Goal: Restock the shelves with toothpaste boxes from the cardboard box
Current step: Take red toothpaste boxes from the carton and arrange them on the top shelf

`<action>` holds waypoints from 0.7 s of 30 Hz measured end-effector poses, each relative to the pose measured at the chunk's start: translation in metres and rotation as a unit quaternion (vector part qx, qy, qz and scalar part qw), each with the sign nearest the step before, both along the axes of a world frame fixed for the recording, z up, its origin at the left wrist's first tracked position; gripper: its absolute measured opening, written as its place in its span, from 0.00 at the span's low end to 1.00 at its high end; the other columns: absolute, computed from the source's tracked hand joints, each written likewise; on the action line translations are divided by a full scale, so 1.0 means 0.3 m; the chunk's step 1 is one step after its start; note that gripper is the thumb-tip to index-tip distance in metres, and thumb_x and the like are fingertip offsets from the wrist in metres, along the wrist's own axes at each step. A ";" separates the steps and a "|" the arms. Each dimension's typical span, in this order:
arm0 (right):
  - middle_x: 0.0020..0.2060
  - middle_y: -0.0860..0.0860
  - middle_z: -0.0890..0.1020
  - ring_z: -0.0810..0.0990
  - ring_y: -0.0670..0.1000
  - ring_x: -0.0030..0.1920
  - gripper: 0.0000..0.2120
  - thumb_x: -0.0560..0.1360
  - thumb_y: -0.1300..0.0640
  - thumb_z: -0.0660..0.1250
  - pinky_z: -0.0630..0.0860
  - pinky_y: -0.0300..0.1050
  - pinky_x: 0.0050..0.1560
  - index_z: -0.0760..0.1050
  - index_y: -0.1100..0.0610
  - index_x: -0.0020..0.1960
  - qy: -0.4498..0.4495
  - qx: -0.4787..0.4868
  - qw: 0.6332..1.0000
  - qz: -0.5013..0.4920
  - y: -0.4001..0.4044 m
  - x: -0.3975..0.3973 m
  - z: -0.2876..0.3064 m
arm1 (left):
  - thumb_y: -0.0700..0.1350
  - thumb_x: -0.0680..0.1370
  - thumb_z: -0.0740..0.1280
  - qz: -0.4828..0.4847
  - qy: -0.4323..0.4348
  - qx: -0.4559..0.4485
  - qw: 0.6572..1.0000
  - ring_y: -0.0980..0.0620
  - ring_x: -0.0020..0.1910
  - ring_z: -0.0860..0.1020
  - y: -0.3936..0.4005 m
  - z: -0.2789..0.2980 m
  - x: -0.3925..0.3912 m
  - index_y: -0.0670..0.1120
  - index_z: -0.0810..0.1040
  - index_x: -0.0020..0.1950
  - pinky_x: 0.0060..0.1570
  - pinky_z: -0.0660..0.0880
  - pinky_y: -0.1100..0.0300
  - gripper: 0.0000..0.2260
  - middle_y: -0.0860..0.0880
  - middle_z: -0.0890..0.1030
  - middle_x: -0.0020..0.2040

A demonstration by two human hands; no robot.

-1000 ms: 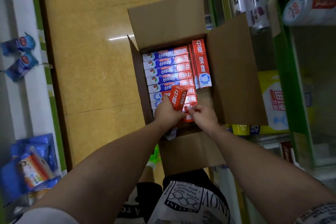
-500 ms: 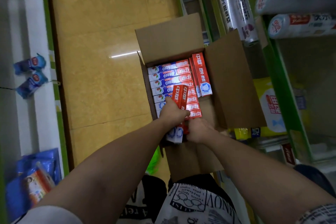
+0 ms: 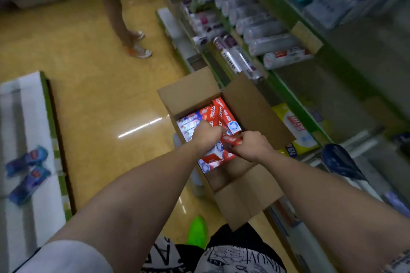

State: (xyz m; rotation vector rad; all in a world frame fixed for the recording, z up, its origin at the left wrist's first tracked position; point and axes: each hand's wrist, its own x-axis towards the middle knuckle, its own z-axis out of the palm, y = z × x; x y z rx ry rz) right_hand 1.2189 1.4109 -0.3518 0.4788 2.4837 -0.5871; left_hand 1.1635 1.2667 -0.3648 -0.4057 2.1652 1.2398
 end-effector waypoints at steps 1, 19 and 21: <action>0.52 0.59 0.82 0.80 0.62 0.52 0.44 0.54 0.23 0.55 0.72 0.45 0.43 0.79 0.56 0.52 0.024 -0.001 0.999 -0.025 -0.001 0.003 0.043 | 0.56 0.66 0.74 -0.009 0.013 0.003 1.000 0.45 0.53 0.80 0.006 0.033 -0.004 0.44 0.76 0.58 0.57 0.78 0.50 0.25 0.46 0.82 0.56; 0.45 0.54 0.84 0.82 0.58 0.44 0.19 0.67 0.42 0.68 0.79 0.47 0.43 0.81 0.54 0.50 0.336 0.008 0.905 -0.259 0.080 0.103 0.730 | 0.55 0.70 0.75 -0.051 0.236 0.102 0.965 0.43 0.53 0.81 0.145 0.744 0.034 0.48 0.74 0.60 0.58 0.78 0.47 0.23 0.46 0.82 0.55; 0.45 0.54 0.84 0.82 0.57 0.44 0.19 0.67 0.43 0.69 0.77 0.46 0.42 0.81 0.54 0.51 0.367 0.004 0.892 -0.264 0.093 0.137 0.808 | 0.55 0.70 0.74 -0.051 0.259 0.107 0.959 0.42 0.54 0.81 0.167 0.816 0.051 0.49 0.73 0.59 0.58 0.78 0.46 0.22 0.46 0.82 0.56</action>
